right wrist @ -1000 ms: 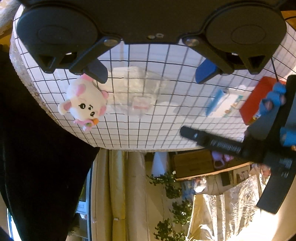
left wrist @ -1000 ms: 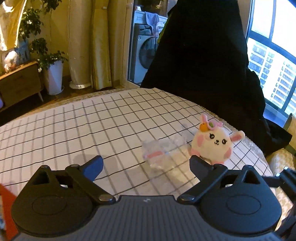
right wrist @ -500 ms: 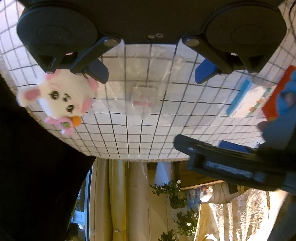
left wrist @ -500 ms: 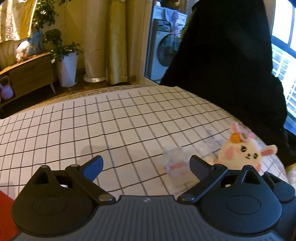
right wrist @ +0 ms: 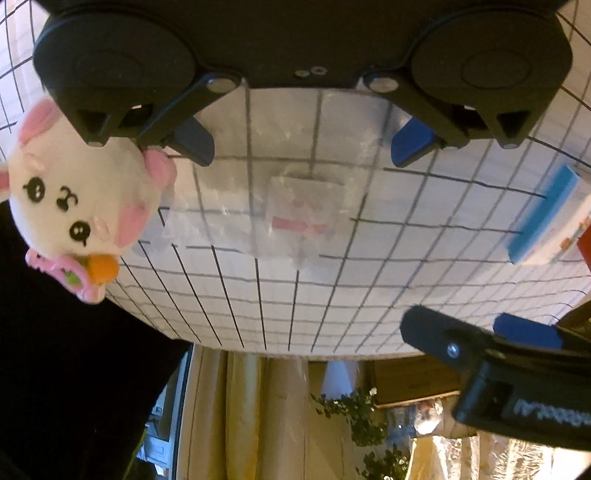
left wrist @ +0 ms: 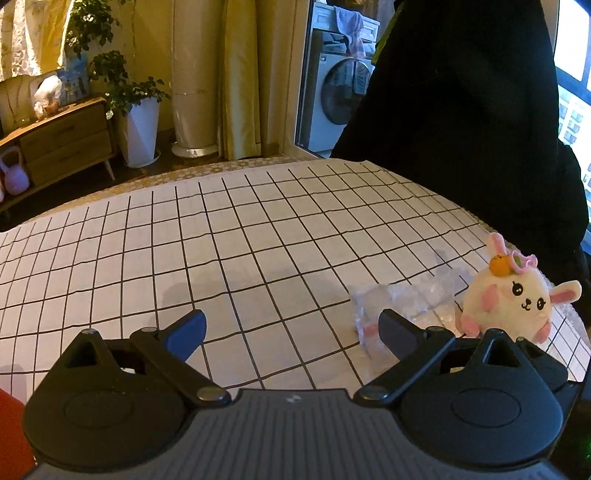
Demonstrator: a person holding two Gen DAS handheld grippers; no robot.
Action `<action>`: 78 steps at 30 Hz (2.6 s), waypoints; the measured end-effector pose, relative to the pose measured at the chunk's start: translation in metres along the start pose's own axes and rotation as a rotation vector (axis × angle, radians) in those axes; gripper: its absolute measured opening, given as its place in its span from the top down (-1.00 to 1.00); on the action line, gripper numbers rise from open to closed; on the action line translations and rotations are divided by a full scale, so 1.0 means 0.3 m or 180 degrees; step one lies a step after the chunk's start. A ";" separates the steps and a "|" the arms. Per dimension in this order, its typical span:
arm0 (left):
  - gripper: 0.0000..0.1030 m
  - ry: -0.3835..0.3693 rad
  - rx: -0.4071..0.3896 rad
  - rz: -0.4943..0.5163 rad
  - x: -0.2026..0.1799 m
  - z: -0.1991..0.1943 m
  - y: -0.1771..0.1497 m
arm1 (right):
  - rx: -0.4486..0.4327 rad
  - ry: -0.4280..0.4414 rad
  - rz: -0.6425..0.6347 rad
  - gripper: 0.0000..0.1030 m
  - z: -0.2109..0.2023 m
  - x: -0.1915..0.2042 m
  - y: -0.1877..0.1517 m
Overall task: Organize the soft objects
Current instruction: 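Move both tools back toward the plush bunny and clear plastic bag, then close the right tool on the clear plastic bag beside the bunny, then close the left tool on the wet-wipe packet while the right tool lifts the plastic bag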
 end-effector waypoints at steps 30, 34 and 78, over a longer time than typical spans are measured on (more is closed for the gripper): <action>-0.95 -0.0093 0.0058 0.0386 -0.094 0.071 -0.067 | -0.0268 -0.0031 0.0209 1.00 -0.181 -0.116 0.023; -0.95 -0.0128 0.0132 0.0539 -0.166 0.138 -0.095 | -0.0362 0.0005 0.0293 1.00 -0.250 -0.147 0.007; 0.20 -0.0026 0.0335 0.0033 -0.069 0.034 -0.168 | -0.0380 0.0124 0.0375 1.00 -0.365 -0.108 -0.031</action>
Point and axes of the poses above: each gripper's, at about its wrist camera, not at the fingertips, and z roughly the way its jaws point, x to its left, y to its top, the point moved 9 cm from there along z, roughly the way its jaws point, and after that the axes turned 4 degrees about -z, right-handed, at the moved point
